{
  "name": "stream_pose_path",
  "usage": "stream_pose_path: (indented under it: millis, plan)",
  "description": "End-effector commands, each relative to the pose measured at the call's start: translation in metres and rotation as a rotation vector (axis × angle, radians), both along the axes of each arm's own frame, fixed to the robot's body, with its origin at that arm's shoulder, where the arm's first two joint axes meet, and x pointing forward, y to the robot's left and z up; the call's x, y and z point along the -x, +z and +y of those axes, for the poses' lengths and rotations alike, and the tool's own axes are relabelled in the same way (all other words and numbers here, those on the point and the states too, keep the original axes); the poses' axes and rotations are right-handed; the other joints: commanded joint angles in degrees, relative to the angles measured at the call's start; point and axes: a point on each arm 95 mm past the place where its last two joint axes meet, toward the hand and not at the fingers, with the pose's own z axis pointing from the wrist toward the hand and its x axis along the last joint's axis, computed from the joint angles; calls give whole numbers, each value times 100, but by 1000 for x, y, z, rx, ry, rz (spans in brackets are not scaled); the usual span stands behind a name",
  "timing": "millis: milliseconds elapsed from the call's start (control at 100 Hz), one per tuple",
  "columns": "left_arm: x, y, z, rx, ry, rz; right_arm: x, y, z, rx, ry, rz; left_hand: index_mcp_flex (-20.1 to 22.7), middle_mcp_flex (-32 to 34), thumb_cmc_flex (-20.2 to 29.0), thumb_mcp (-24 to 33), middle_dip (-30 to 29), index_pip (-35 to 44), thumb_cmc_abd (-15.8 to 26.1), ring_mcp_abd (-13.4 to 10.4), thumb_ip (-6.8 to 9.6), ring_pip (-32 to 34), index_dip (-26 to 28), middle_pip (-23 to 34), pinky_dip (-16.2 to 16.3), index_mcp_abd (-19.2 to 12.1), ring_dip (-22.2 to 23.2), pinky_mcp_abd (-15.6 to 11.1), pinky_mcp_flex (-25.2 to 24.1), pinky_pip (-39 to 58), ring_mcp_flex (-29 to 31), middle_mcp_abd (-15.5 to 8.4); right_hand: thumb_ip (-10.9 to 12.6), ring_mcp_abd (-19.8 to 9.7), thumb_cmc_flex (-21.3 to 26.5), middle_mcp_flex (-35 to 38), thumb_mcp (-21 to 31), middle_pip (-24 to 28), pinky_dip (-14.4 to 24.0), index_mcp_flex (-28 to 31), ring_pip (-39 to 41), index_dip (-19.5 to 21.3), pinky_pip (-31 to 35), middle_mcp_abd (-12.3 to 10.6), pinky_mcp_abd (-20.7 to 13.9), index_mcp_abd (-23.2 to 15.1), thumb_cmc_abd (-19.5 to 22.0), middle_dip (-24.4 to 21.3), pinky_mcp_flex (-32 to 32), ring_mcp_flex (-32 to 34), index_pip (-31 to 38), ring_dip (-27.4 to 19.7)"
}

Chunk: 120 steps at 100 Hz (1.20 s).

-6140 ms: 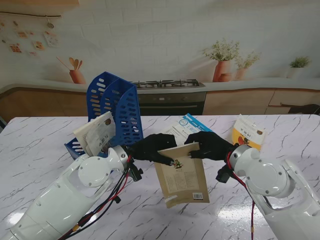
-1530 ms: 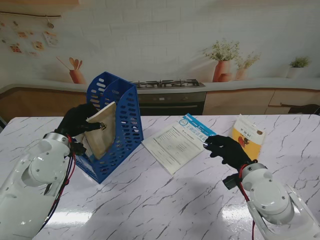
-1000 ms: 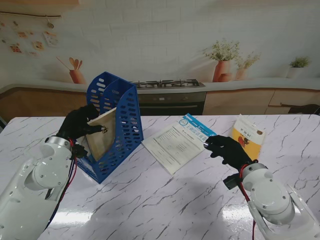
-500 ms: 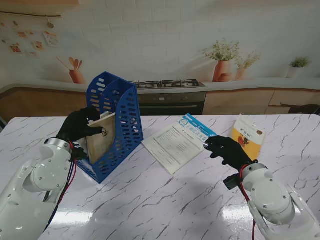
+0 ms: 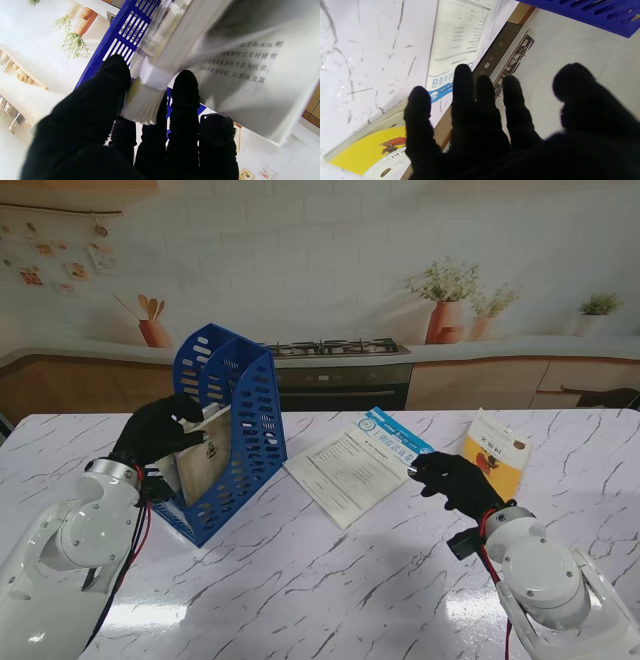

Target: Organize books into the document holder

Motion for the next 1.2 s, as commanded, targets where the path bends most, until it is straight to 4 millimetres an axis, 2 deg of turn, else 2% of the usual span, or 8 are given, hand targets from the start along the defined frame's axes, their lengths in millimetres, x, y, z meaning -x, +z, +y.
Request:
stream_pose_path:
  millis: [0, 230, 420, 500, 730, 950, 1100, 1190]
  plan:
    - [4, -2, -5, 26, -23, 14, 3, -3, 3, -9, 1, 12, -70, -181, -89, -108, -13, -341, 181, 316, 36, -719, -292, -68, 246, -179, -273, 294, -377, -422, -463, 23, 195, -14, -75, -8, -142, 108, -18, 158, 38, 97, 52, -101, -576, -191, 81, 74, 19, 3, 47, 31]
    - [10, 6, -7, 28, -27, -2, 3, -3, 2, -14, -4, 13, 28, -352, -402, -199, -27, -1044, 474, 341, 91, -1504, -719, -210, 344, -26, -627, 575, -1637, -1739, -1045, -14, 201, 17, -72, 8, -148, 94, -15, 173, 39, 94, 69, -77, -536, -186, 73, 61, 24, 19, 48, 26]
    - [18, 20, -10, 19, -26, -34, 4, -3, 2, -18, -4, 15, 1, -534, -680, -369, -79, -1514, 833, 294, 251, -2092, -852, -386, -124, 50, -916, 586, -2968, -3454, -1394, -49, 202, 49, -89, 29, -133, 70, -13, 178, 29, 90, 72, -63, -501, -175, 51, 57, 21, 38, 40, 23]
    - [22, 27, -12, 21, -23, -55, 4, -3, 2, -20, -4, 15, 27, -649, -779, -446, -138, -1848, 1007, 291, 407, -2620, -969, -529, -363, 120, -1243, 509, -3439, -4341, -1721, -25, 202, 51, -92, 32, -123, 61, -12, 174, 23, 89, 73, -59, -492, -180, 61, 57, 22, 38, 35, 23]
    - [32, 43, -21, 17, -50, -84, 4, -2, 1, -28, -7, 10, -13, -803, -858, -831, -285, -2403, 1191, 267, 430, -3178, -1282, -797, -633, 120, -1708, 319, -3626, -5150, -1979, 24, 201, 39, -79, 18, -127, 41, -14, 161, 7, 89, 65, -57, -505, -176, 74, 68, 10, 21, 26, 26]
    - [41, 54, -36, 30, -88, -147, 5, -3, 0, -33, -11, 12, -36, -848, -878, -1028, -309, -2515, 1274, 275, 431, -3250, -1332, -861, -753, 161, -1821, 178, -3543, -5293, -1992, 36, 200, -8, -58, 5, -158, 72, -16, 159, 18, 94, 73, -83, -563, -177, 103, 86, 25, 5, 30, 33]
    - [51, 61, -49, 33, -115, -201, 5, -4, 0, -36, -10, 14, -33, -859, -903, -1182, -319, -2562, 1387, 304, 425, -3210, -1350, -892, -797, 148, -1815, 206, -3533, -5293, -1971, 33, 202, -25, -42, -6, -186, 98, -17, 156, 37, 97, 85, -106, -602, -194, 109, 90, 42, 8, 35, 36]
    - [56, 65, -58, 43, -136, -227, 5, -4, 0, -39, -11, 13, -1, -855, -816, -1446, -314, -2614, 1450, 363, 459, -3150, -1354, -917, -798, 141, -1761, 390, -3505, -5193, -1946, 17, 203, -32, -38, -4, -201, 112, -18, 155, 50, 99, 92, -103, -610, -185, 114, 89, 48, 12, 40, 36]
